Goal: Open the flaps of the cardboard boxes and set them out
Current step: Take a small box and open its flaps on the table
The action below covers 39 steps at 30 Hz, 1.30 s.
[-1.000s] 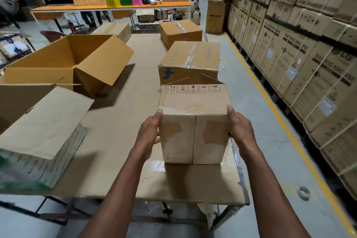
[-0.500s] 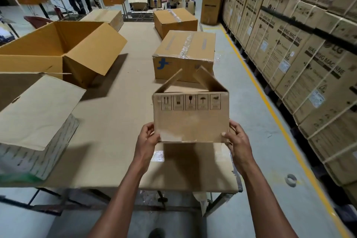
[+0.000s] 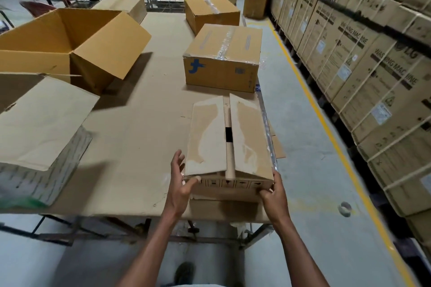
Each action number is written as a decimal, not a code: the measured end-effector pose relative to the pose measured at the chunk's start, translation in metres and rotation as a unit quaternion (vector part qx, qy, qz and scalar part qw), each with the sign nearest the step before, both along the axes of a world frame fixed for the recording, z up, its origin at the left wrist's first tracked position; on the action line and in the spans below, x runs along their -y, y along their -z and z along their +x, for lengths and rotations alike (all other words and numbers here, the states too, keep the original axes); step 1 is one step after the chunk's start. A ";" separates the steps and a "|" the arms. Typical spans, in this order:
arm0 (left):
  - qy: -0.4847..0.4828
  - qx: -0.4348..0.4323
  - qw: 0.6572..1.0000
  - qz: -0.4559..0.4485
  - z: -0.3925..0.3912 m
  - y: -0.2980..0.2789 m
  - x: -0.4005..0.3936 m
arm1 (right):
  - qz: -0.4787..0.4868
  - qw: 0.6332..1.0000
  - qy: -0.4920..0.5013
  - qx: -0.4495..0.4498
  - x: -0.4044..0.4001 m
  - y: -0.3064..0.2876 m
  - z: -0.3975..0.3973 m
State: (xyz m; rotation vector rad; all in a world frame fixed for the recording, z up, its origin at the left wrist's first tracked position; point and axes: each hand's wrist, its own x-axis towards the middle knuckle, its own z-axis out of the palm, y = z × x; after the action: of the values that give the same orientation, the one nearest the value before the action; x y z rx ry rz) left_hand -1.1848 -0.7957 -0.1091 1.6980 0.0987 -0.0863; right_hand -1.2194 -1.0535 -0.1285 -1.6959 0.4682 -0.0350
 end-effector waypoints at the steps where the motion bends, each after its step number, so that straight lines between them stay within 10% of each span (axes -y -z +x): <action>1: 0.006 0.020 1.000 0.010 0.001 -0.006 0.000 | -0.007 1.000 -0.007 0.023 -0.001 -0.003 0.000; 16: -0.126 0.091 0.986 0.056 -0.007 -0.010 -0.004 | -0.037 0.992 0.031 0.117 0.002 -0.024 0.000; 29: -0.328 -0.004 0.943 0.048 0.000 -0.007 -0.014 | 0.150 0.924 0.333 0.110 -0.002 -0.029 0.005; 33: -0.263 -0.023 0.952 0.155 -0.003 -0.010 -0.016 | -0.005 0.918 0.394 0.046 -0.003 -0.029 0.001; 39: -0.157 -0.079 0.981 0.078 -0.003 0.001 -0.020 | -0.164 0.950 0.266 -0.021 -0.006 -0.024 0.003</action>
State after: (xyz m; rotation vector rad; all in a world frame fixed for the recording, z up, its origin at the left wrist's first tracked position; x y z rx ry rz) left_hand -1.1881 -0.7756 -0.1101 1.8105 0.5008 0.0236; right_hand -1.2167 -1.0475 -0.1049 -1.8469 0.9866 -0.4940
